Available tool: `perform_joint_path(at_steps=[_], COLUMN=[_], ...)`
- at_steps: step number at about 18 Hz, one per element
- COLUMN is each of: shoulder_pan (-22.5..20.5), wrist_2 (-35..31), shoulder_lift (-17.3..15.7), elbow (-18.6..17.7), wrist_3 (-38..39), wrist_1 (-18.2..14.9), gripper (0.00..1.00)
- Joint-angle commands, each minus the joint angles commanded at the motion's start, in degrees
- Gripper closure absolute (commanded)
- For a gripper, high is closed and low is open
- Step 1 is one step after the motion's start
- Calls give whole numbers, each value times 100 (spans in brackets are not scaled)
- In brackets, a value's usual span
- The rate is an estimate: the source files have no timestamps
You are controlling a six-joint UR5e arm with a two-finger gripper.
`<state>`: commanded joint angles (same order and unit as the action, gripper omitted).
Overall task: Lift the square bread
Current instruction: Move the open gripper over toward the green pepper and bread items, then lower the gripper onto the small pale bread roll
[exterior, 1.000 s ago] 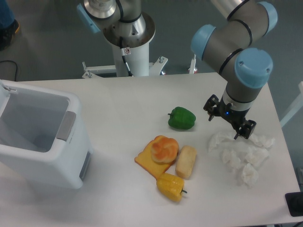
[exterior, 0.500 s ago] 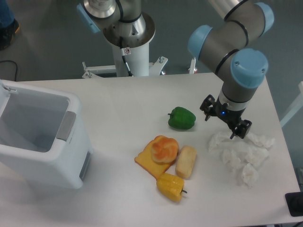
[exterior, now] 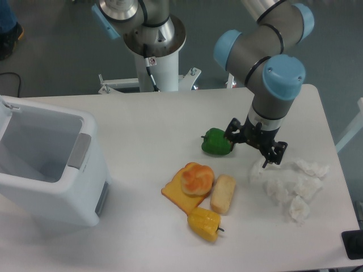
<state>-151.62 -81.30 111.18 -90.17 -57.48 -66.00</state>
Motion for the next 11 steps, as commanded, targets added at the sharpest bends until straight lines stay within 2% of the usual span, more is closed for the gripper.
perform_joint_path(at_steps=[5,11], shoulder_pan=[71,193], wrist_2=[-53,-26], shoulder_lift=[-228,70], elbow=[-606,-265], wrist_3=[264,317], wrist_1=[-26,9], gripper=[0,0])
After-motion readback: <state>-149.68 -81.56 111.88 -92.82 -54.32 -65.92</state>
